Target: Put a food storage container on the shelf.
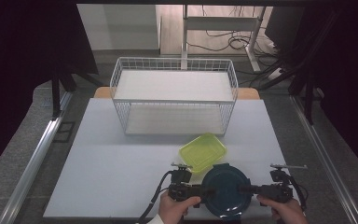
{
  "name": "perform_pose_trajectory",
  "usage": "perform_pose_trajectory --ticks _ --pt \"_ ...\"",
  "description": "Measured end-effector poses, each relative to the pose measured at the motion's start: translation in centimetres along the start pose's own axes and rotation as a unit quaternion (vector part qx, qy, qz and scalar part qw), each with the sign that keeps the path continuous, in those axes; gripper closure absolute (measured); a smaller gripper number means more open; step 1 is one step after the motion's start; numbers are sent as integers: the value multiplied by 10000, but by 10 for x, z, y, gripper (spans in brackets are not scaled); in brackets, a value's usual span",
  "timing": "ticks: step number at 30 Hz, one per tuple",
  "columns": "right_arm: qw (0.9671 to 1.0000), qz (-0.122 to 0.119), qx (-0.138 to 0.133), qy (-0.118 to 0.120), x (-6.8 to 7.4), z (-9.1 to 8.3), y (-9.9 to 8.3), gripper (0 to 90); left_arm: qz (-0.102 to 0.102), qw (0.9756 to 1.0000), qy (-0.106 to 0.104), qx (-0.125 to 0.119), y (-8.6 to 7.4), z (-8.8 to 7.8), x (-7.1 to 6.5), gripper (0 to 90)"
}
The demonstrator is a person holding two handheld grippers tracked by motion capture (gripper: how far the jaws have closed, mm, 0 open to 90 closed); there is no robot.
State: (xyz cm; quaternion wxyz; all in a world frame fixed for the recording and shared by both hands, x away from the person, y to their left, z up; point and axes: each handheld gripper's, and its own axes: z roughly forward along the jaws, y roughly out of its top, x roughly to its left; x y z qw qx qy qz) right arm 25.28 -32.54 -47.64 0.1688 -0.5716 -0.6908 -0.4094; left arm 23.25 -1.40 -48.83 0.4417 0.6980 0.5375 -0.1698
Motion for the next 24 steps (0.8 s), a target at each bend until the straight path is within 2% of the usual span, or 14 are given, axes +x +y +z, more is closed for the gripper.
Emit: perform_pose_trajectory --ticks 12,24 --pt "9998 -127 -157 23 10 -5 4 370 144 9998 16 -106 8 -10 -7 383" --pt "9992 -288 -257 131 25 -2 21 381 240 9994 68 -223 24 -30 -7 384"
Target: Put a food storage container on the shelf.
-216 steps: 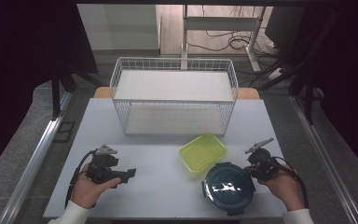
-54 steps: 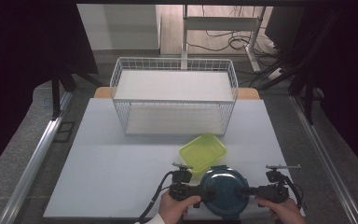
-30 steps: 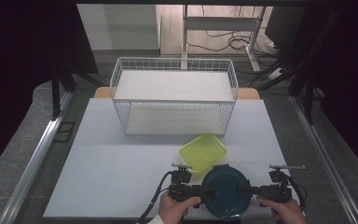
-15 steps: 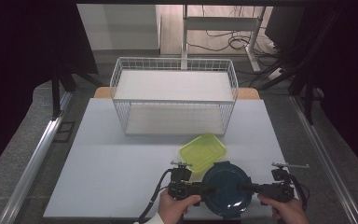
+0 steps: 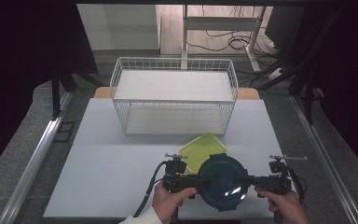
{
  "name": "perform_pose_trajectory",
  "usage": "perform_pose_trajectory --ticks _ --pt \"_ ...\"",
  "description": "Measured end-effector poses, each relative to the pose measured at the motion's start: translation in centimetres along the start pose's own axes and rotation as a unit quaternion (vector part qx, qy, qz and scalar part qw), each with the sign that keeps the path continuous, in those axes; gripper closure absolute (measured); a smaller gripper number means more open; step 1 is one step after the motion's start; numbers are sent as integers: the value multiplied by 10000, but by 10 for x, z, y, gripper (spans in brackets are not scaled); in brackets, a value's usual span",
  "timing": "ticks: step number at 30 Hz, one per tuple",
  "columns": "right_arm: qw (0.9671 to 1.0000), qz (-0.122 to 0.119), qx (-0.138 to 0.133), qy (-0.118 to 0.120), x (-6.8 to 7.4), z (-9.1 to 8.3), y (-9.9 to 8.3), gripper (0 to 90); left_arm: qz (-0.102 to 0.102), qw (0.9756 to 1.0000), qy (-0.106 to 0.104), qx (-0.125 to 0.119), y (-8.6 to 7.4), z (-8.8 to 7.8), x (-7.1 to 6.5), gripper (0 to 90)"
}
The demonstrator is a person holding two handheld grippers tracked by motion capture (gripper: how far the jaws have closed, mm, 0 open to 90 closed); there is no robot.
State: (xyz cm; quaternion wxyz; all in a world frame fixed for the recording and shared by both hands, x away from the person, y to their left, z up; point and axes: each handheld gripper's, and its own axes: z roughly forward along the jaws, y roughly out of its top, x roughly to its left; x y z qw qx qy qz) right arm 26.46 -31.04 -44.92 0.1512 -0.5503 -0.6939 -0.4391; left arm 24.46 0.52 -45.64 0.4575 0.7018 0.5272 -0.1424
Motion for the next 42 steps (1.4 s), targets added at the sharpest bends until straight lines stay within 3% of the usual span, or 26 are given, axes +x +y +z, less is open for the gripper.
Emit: perform_pose_trajectory --ticks 15,33,42 --pt "9994 -288 -144 119 24 6 28 387 139 9995 61 -275 26 -27 0 386" --pt "9985 -416 -177 321 40 21 52 395 242 9984 162 -492 48 -53 7 391" --pt "9980 -489 -199 341 48 29 64 396 195 9981 163 -564 59 -63 13 392"
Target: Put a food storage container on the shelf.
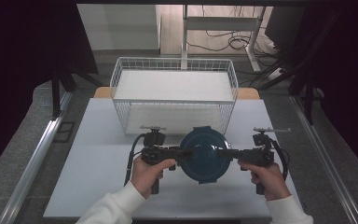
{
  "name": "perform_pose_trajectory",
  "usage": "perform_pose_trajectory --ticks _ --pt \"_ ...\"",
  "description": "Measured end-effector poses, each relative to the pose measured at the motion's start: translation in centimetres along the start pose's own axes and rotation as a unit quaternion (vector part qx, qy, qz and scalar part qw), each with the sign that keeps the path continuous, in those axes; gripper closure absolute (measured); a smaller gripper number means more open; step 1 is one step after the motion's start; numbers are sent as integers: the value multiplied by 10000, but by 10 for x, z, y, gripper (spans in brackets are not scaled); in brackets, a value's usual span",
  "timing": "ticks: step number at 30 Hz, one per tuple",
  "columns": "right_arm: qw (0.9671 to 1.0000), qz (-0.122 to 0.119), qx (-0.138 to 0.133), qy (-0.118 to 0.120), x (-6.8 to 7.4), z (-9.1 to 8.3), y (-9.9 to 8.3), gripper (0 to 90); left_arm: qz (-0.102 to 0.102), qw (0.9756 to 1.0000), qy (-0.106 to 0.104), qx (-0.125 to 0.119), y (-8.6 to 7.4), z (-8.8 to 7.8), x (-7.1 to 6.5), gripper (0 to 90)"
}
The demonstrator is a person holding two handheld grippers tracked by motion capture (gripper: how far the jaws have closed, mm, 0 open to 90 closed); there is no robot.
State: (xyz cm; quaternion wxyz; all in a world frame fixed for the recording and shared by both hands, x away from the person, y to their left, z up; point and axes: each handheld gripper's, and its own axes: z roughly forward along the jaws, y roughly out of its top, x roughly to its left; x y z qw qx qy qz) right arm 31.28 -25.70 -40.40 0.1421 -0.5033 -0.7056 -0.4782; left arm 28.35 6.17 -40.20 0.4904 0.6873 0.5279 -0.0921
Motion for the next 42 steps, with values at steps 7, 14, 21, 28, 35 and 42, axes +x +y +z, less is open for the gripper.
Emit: perform_pose_trajectory --ticks 7,14,21,28,35,42 --pt "10000 -80 -28 19 8 5 11 397 40 10000 6 -65 11 -9 2 392" --pt "9999 -93 -24 30 14 11 20 398 52 9999 15 -93 18 -16 7 393" --pt "9999 -129 3 50 18 17 27 400 5 9999 4 -119 25 -22 12 393" --pt "9998 -154 -71 74 26 21 37 402 89 9998 30 -147 38 -32 14 395" --pt "9998 -146 -85 137 32 25 45 403 138 9997 52 -175 47 -40 15 397" --pt "9997 -188 -112 120 37 28 54 404 98 9997 12 -211 56 -45 18 397"
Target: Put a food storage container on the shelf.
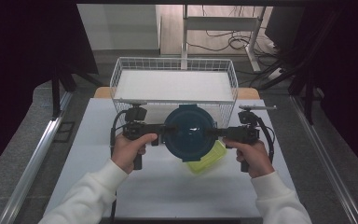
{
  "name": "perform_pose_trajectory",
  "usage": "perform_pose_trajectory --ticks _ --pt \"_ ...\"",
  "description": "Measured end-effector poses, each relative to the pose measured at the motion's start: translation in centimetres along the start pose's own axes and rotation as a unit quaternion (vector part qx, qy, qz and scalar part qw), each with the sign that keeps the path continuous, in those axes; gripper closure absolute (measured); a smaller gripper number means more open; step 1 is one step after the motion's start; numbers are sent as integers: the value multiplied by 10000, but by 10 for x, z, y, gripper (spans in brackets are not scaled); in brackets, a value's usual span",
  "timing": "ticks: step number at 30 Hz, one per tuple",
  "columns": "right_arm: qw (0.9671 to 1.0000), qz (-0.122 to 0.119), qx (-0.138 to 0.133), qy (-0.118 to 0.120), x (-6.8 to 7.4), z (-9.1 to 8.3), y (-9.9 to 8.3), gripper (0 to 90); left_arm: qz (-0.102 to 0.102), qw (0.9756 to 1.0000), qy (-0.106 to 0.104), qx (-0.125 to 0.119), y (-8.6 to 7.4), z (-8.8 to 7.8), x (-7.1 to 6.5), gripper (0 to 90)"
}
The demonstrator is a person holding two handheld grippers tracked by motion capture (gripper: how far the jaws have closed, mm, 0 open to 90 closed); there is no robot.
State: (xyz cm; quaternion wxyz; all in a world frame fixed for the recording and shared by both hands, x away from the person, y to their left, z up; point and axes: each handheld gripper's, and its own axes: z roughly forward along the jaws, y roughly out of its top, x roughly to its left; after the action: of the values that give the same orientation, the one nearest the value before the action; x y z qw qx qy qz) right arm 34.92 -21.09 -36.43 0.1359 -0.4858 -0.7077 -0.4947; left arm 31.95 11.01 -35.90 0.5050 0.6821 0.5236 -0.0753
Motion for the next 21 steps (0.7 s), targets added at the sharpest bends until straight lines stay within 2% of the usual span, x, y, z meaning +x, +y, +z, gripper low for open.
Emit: perform_pose_trajectory --ticks 10,21 --pt "10000 -34 -23 4 5 3 12 405 35 10000 -10 -24 13 -5 2 397" --pt "9999 -91 -90 -39 12 3 27 410 43 9999 -114 -68 30 -10 5 399"
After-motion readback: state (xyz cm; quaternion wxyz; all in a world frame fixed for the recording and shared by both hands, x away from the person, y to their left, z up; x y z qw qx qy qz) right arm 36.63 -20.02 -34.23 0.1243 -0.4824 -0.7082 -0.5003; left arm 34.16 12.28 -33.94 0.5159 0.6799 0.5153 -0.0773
